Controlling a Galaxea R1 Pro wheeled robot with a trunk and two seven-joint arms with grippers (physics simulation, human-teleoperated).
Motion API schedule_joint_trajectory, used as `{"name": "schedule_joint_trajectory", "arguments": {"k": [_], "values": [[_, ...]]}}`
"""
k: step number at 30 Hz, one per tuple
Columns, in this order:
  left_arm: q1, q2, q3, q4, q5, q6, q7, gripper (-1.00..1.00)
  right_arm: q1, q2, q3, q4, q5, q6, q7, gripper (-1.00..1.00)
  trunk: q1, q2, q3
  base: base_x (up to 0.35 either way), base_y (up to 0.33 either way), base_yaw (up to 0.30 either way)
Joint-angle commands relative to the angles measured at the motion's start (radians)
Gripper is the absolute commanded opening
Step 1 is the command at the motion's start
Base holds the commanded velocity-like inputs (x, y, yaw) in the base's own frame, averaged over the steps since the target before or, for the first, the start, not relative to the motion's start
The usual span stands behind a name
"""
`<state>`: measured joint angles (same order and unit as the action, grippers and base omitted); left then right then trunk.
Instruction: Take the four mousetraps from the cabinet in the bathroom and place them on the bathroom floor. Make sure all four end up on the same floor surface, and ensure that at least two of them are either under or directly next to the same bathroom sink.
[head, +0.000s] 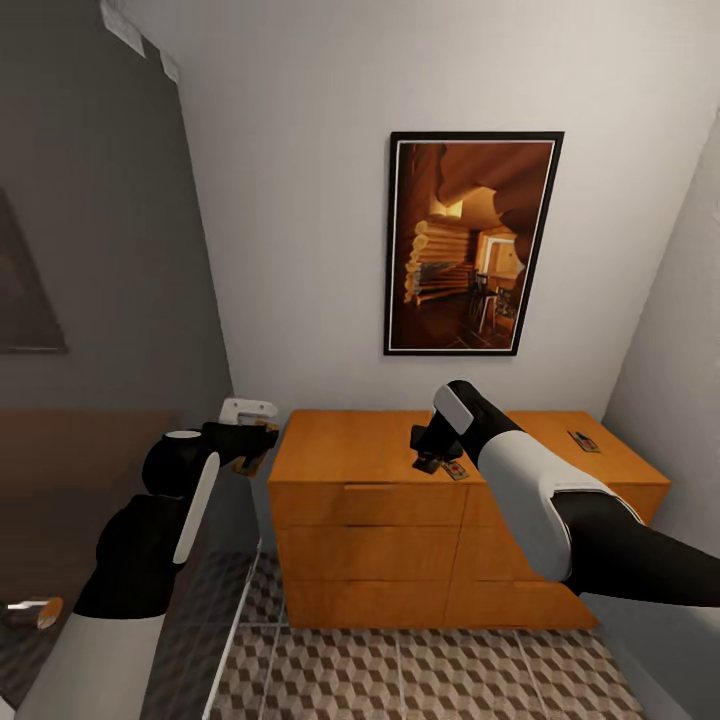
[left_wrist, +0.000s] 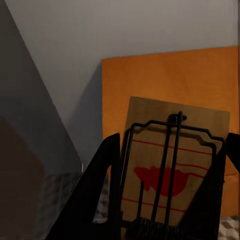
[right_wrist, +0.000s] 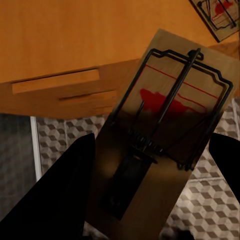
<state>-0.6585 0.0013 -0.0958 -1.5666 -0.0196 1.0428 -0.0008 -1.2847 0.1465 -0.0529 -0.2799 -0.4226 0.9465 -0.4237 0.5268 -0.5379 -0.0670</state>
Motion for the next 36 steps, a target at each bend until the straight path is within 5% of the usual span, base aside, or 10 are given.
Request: {"name": "schedule_joint_trajectory", "arguments": {"k": [1, 20, 36], "values": [[-0.001, 0.0, -0.001, -0.001, -0.003, 0.004, -0.001, -1.0, -0.001, 0.001, -0.005, -0.001, -0.005, 0.002, -0.008, -1.0, 0.0, -0.002, -0.002, -0.346, 0.0, 0.0], [-0.001, -0.003, -0.023, 0.003, -0.003, 0.004, -0.001, -1.0, -0.001, 0.001, -0.005, -0.001, -0.004, 0.001, -0.008, -1.0, 0.0, -0.002, -0.002, -0.317, -0.099, 0.0], [-0.001, -0.002, -0.027, 0.003, -0.003, 0.004, -0.001, -1.0, -0.001, 0.002, -0.005, -0.001, -0.004, -0.001, -0.01, -1.0, 0.0, -0.002, -0.002, -0.071, -0.029, 0.0]]}}
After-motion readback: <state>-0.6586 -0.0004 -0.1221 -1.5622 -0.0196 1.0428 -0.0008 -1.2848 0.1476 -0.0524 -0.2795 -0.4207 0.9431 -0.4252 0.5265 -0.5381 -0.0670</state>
